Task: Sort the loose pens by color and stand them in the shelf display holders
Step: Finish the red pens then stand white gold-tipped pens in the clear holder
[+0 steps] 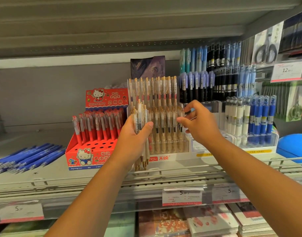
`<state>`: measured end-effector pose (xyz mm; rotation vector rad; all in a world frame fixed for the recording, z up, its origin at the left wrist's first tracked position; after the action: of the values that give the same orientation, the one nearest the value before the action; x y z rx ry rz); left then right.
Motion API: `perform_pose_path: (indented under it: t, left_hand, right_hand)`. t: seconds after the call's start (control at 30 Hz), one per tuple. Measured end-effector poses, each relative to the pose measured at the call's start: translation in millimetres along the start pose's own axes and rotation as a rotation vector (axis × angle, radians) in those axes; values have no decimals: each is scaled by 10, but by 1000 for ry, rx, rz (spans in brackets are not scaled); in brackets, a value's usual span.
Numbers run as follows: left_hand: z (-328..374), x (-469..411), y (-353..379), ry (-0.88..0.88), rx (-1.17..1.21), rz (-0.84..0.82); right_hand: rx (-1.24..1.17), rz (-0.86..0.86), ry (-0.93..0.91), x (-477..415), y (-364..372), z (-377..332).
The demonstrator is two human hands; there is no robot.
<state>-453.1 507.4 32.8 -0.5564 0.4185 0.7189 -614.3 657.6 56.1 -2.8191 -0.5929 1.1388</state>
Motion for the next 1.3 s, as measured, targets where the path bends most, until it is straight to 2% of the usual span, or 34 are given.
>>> perform_pose_path:
  t: [0.23,0.47,0.57,0.67,0.73,0.83,0.93,1.07,1.2,1.3]
  left_hand:
    - [-12,6,-14,-1,23,15]
    - [-16,-5,-26,11,15,13]
    - [28,-1,-29,42,36,14]
    - [67,-6,-13,85,53,-8]
    - [79,-7,-27,106,77,-8]
    - [73,-8,-84,110,102,1]
    - [76,-17,-97,100,91,-11]
    - [36,-34,-117,85,61,-9]
    - [-12,-37,-255,74,56,8]
    - [-68,-32,-460,54,71,96]
  right_hand:
    - [29,11,-9,80,28,-6]
    - [31,194,-85,204,-72,-217]
    - [-189,57,-61,288,174,-393]
    - [-387,-135,98,334,550,-457]
    - [-495,-184,205,343,718,-468]
    - [-627,-184,311,325,832,-433]
    - [-716,-213,339,302,905,-412]
    - [-857,-165,361,326,1017,-342]
    - [-881,-143,338,321,1096,-345]
    - [-891,-117,268,305,1110,-423]
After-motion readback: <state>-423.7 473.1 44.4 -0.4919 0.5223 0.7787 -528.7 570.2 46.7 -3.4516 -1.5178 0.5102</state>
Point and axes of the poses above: each hand's wrist, its own x-axis away from the middle knuckle, its own y-axis out of the palm, z = x × y, the point moved 8 cm from there along -x, towards the middle knuckle, and after that the axes turned 15 degrees about -x, right-handed, at the moved point
